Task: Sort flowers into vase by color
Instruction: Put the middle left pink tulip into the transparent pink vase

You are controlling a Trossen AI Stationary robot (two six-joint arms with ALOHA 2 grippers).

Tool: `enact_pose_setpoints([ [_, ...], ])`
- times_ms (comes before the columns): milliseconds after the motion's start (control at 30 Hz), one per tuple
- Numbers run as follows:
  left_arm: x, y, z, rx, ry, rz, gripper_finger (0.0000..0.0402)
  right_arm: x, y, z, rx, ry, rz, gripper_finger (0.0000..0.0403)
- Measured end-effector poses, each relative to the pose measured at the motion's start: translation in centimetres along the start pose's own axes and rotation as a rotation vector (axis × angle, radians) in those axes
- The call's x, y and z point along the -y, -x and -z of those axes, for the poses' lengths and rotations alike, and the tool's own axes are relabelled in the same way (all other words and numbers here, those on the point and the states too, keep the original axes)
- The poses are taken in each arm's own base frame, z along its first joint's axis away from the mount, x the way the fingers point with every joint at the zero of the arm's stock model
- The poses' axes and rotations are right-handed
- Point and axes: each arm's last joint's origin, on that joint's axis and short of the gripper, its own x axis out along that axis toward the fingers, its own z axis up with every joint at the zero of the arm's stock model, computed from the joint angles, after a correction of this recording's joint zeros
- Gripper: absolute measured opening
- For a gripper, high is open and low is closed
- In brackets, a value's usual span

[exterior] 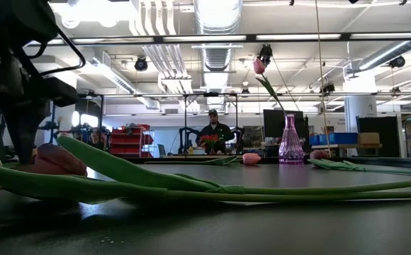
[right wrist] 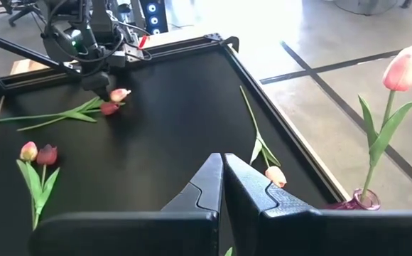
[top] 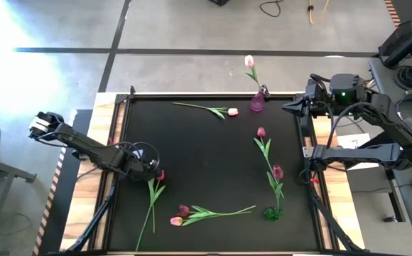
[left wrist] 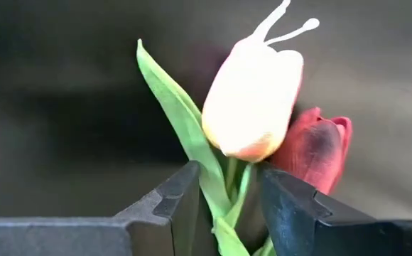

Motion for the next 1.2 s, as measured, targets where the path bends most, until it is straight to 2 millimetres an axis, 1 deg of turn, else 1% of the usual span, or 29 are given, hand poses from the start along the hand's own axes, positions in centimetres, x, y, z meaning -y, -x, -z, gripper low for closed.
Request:
enact_pose_setpoints([
  [133, -0.3, -0.5, 0.0, 0.007, -0.003, -0.033, 0.0113, 0.1, 0.0, 0.0, -0.002, 0.010, 0.020, 0.0009],
  [233, -0.4, -0.9, 0.0, 0.010, -0.011, -0.045, 0.0094, 0.1, 0.0, 0.0, -0.002, 0.022, 0.021, 0.0009],
  [367, -0.5, -0.9, -0.1, 0.015, -0.023, -0.048, 0.0053, 0.1, 0.0, 0.0, -0.002, 0.024, 0.021, 0.0009],
  [467, -0.2, -0.3, -0.2, 0.062, -0.055, -0.034, 0.0014, 0.1, 0.0, 0.0, -0.001, 0.024, 0.021, 0.0009],
  [500, 0.0, 0.2, -0.3, 0.089, -0.061, -0.029, 0.0008, 0.1, 0.0, 0.0, -0.001, 0.024, 0.021, 0.0009],
  [633, 0.5, 2.2, -0.5, 0.159, -0.096, -0.023, 0.0007, 0.1, 0.0, 0.0, 0.000, 0.027, 0.021, 0.0009],
  [833, 1.7, 6.0, -0.9, 0.280, -0.123, 0.017, 0.0002, 0.1, -0.1, -0.1, 0.005, 0.035, 0.021, 0.0009],
  [900, 1.9, 7.6, -1.2, 0.332, -0.132, 0.012, 0.0002, 0.1, -0.1, -0.1, 0.008, 0.037, 0.021, 0.0009],
  [967, 2.1, 9.3, -1.6, 0.393, -0.148, 0.004, 0.0002, 0.2, -0.6, -0.4, 0.011, 0.043, 0.021, 0.0009],
  [1100, 2.5, 13.3, -2.5, 0.512, -0.181, 0.014, 0.0002, 0.3, -1.2, -0.8, 0.026, 0.062, 0.021, 0.0009],
  [1200, 3.2, 16.2, -3.2, 0.594, -0.214, 0.060, 0.0002, 0.4, -2.0, -1.1, 0.013, 0.062, 0.018, 0.0009],
])
